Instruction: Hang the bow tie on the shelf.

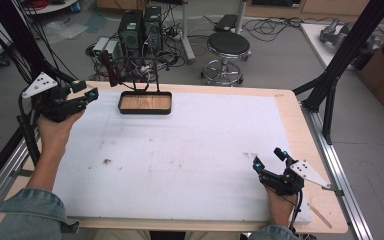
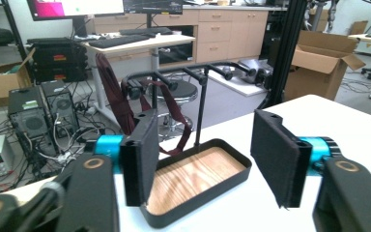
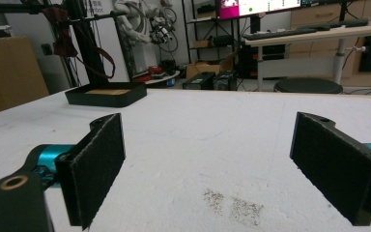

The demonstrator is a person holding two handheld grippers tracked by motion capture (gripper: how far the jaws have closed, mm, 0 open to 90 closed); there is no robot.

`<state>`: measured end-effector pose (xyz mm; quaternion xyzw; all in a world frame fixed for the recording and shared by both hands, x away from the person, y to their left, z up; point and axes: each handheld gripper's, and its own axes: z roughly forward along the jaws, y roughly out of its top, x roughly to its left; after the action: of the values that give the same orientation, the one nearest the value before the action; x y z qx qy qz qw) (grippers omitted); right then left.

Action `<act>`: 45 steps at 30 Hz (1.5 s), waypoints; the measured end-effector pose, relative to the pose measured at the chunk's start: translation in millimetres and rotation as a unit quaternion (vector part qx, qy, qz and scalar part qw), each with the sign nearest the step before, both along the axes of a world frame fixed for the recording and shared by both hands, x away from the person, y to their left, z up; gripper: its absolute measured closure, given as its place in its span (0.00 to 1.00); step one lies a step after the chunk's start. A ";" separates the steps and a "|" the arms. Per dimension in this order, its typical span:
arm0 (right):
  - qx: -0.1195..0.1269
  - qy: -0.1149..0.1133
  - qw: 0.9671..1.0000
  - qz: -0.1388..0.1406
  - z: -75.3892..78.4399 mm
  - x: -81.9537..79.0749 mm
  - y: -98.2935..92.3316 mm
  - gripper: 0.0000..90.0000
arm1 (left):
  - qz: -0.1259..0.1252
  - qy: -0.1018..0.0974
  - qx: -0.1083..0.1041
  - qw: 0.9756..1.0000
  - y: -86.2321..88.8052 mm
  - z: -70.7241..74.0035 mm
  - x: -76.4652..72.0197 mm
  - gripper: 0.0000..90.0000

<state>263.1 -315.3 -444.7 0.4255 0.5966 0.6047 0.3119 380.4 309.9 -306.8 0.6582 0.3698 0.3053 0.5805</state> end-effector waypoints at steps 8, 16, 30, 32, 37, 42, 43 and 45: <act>-0.002 0.002 1.000 -0.001 0.0 -0.6 0.7 0.13 | -0.005 -0.004 0.004 1.000 1.4 -12.0 -23.9 0.42; -0.002 0.001 1.000 -0.001 -0.1 -0.4 0.8 0.13 | -0.012 0.000 0.011 1.000 -0.5 -26.8 -41.9 0.35; -0.004 0.001 1.000 -0.001 -0.2 -0.4 1.0 0.13 | -0.007 0.013 0.023 1.000 1.9 -60.5 -68.1 0.29; -0.005 0.001 1.000 -0.001 -0.2 -0.4 1.0 0.13 | -0.004 0.013 0.020 1.000 3.3 -65.7 -71.7 0.29; -0.003 0.004 1.000 -0.001 -0.2 -0.8 1.3 0.13 | 0.003 0.023 0.013 1.000 6.6 -78.5 -79.5 0.28; -0.005 0.004 1.000 -0.001 -0.3 -0.6 1.3 0.13 | 0.006 0.033 0.012 0.999 6.8 -91.0 -85.4 0.27; -0.005 0.004 1.000 -0.001 -0.3 -0.6 1.3 0.13 | 0.004 0.035 0.014 0.999 6.4 -94.0 -86.3 0.26; -0.005 0.004 1.000 -0.001 -0.3 -0.6 1.3 0.13 | 0.010 0.042 0.022 0.999 4.4 -100.5 -87.3 0.25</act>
<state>262.4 -313.9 -445.0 0.4265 0.6005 0.5999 0.3123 293.1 314.3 -407.3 0.6792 0.3935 0.2919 0.5465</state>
